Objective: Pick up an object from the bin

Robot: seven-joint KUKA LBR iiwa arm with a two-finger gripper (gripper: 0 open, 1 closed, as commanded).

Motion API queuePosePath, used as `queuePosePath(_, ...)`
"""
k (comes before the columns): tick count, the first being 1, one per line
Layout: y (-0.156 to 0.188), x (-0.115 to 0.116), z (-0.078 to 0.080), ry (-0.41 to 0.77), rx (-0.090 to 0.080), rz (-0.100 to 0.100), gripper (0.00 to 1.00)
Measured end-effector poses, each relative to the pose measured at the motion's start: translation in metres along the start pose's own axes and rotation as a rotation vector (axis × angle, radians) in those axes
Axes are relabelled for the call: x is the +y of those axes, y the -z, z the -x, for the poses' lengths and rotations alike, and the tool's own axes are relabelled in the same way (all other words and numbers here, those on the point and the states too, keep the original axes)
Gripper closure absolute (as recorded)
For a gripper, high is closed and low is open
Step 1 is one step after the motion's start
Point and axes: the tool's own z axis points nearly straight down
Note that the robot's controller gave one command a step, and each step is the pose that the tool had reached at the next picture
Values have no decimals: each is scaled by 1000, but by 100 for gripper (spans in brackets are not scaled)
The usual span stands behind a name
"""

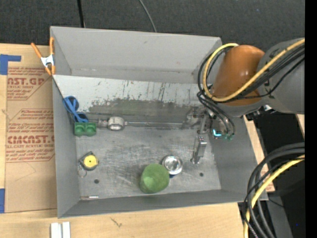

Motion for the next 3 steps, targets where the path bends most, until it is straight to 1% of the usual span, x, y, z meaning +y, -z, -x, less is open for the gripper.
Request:
queuePosePath(1, -69, 44, -70, 212, -15, -1, 0)
queuePosePath(2, -69, 44, -70, 212, -13, -1, 100)
queuePosePath(3, 32, -6, -85, 535, -9, -3, 100)
